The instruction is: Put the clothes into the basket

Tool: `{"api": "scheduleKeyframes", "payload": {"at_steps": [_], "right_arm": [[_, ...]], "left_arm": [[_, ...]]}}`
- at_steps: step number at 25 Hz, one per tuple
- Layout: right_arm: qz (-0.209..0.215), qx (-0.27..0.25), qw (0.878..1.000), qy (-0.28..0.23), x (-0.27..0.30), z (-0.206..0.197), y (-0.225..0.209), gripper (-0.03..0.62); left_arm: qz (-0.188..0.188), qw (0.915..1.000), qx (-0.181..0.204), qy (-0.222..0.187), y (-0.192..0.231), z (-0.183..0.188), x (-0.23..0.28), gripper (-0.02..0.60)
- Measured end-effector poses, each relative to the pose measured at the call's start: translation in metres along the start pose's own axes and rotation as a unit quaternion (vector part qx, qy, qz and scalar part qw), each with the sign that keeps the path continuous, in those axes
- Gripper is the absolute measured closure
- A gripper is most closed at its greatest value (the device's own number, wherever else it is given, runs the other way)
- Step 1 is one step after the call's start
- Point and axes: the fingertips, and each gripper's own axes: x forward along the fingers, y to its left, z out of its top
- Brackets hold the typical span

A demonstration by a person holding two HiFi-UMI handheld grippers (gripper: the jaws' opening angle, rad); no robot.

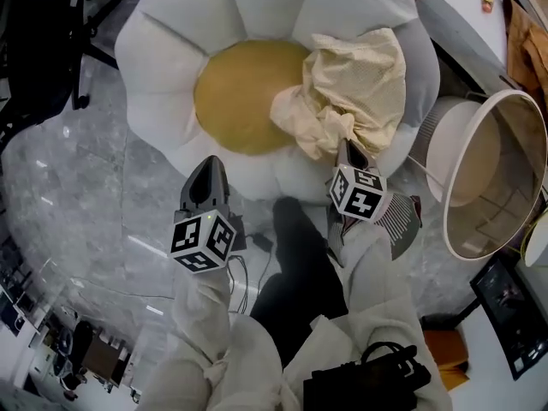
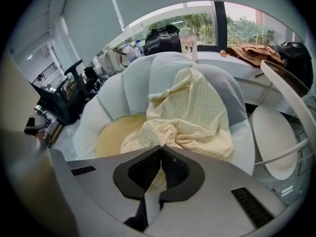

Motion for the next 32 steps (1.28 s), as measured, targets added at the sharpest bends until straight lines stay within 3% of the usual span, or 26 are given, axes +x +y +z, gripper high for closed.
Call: {"api": "scheduleKeyframes", "payload": {"at_steps": [3,8,16,22,27,32], "right_arm": [[-0.002,-0.002,1.0,-0.004,-0.032,0.025,0.002,0.566],[-0.005,-0.002,1.0,-0.023,-0.085,0.068,0.004,0.566],[0.011,0.034,0.997,-0.068,-0.182,0.12,0.023,0.568],[0.029,0.052,0.993,-0.102,-0.238,0.144,0.037,0.568],[0.035,0.082,0.986,-0.143,-0.286,0.156,0.047,0.568],[0.024,0.101,0.978,-0.18,-0.331,0.16,0.057,0.568]], "left_arm": [[-0.007,0.9999,0.005,-0.006,-0.016,0.035,-0.02,0.575],[-0.013,0.9985,0.015,-0.05,-0.039,0.106,-0.055,0.575],[-0.043,0.9956,0.02,-0.081,-0.082,0.18,-0.128,0.575],[-0.072,0.993,0.044,-0.082,-0.12,0.2,-0.167,0.575],[-0.118,0.9886,0.05,-0.079,-0.145,0.215,-0.191,0.575],[-0.154,0.9824,0.065,-0.083,-0.158,0.232,-0.207,0.575]]}}
